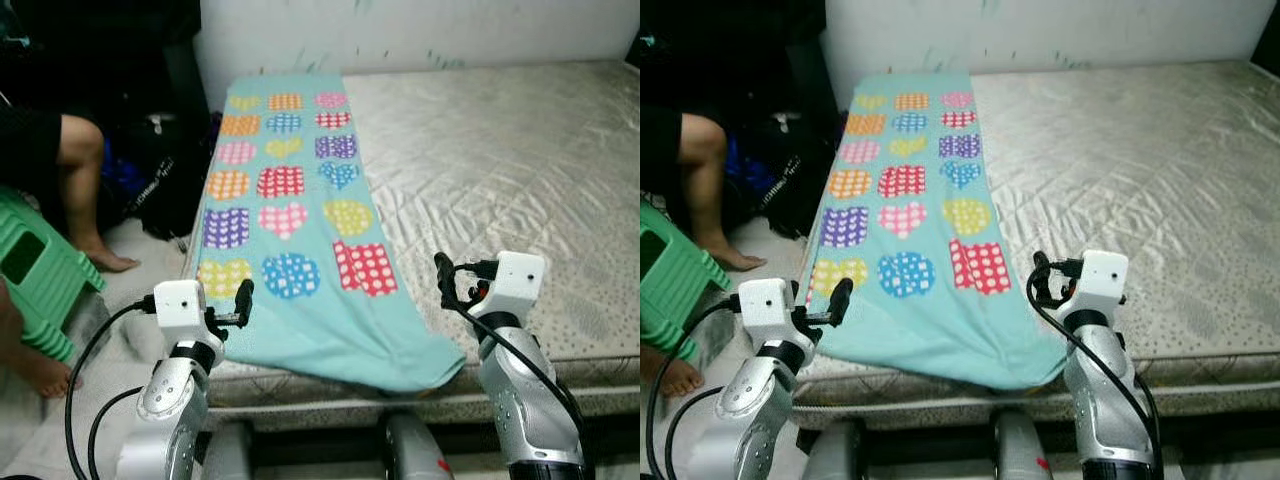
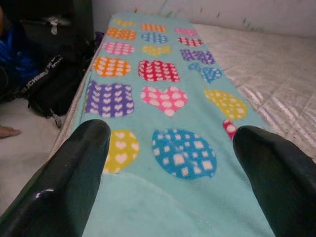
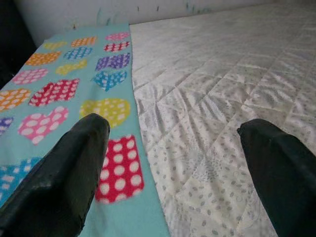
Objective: Clean up the room
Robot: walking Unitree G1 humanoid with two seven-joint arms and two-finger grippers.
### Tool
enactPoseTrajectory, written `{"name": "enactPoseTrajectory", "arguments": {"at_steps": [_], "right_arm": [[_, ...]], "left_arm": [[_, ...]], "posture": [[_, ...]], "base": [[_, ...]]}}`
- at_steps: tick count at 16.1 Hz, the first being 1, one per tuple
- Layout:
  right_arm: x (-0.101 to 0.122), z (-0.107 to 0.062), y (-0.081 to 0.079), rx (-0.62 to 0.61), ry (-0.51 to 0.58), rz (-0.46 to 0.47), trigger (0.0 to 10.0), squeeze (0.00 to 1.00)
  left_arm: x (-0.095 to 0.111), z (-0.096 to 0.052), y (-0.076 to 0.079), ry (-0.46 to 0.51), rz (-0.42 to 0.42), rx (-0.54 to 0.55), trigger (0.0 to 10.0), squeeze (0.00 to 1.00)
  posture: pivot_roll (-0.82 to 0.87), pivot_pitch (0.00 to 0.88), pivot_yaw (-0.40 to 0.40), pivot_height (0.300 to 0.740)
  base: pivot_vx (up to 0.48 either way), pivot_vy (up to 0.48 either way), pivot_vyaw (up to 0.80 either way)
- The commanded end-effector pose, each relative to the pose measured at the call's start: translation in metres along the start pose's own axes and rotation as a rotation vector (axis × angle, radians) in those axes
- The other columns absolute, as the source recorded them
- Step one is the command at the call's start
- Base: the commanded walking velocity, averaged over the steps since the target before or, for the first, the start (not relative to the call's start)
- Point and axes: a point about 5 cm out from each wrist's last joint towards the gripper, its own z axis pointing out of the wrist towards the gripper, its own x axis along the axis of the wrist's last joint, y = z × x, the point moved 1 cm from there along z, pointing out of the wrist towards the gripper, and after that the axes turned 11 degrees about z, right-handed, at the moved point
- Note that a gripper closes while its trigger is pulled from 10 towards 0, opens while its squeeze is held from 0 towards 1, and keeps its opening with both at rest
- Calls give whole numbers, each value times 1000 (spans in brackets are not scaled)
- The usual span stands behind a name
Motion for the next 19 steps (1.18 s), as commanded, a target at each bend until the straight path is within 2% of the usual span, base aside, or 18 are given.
{"name": "enactPoseTrajectory", "arguments": {"at_steps": [1,6,11,19], "right_arm": [[6,4,-2,8,24,7,10000,0],[7,8,1,-4,33,5,10000,0],[4,7,5,-22,26,1,10000,0],[3,6,6,-28,24,3,10000,0]], "left_arm": [[6,3,-1,27,5,3,10000,0],[6,7,1,36,3,-11,10000,0],[-1,6,2,-2,30,-3,10000,0],[-1,6,2,-5,32,1,10000,0]], "posture": [[-80,0,52,674],[-85,0,57,738],[-83,0,56,740],[-83,0,56,740]], "base": [[0,0,0],[0,0,0],[0,0,0],[0,0,0]]}}
